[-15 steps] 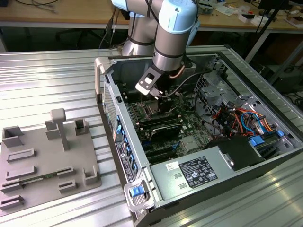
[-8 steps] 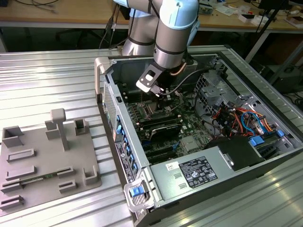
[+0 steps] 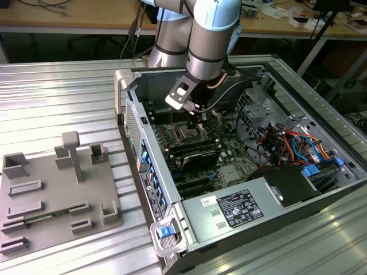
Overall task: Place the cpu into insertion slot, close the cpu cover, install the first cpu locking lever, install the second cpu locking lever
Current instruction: 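Place the cpu into insertion slot, then close the cpu cover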
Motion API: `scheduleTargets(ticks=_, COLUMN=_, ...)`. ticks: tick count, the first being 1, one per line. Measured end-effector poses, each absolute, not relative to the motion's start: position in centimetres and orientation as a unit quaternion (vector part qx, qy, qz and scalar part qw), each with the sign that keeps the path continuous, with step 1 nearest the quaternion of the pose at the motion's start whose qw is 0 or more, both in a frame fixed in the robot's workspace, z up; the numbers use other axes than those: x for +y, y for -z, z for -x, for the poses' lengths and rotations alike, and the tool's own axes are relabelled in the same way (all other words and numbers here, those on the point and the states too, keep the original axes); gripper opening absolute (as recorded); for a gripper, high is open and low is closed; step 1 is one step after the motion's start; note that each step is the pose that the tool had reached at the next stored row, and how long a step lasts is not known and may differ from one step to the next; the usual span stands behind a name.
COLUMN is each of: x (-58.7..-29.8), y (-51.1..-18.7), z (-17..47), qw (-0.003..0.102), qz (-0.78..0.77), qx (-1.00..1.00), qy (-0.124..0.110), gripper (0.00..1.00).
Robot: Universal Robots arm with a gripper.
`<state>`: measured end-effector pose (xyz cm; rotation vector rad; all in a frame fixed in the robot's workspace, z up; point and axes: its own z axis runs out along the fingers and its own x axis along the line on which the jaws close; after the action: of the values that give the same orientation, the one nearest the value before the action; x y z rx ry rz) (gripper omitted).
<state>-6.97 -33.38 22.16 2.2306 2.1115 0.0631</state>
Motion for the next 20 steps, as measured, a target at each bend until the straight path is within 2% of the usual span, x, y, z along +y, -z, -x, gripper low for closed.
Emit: scheduleTargets(ticks=20, x=-33.38, y=-22.66, z=6.45, qw=0.035, qz=-0.726, qx=0.687, qy=-0.02, gripper=0.11)
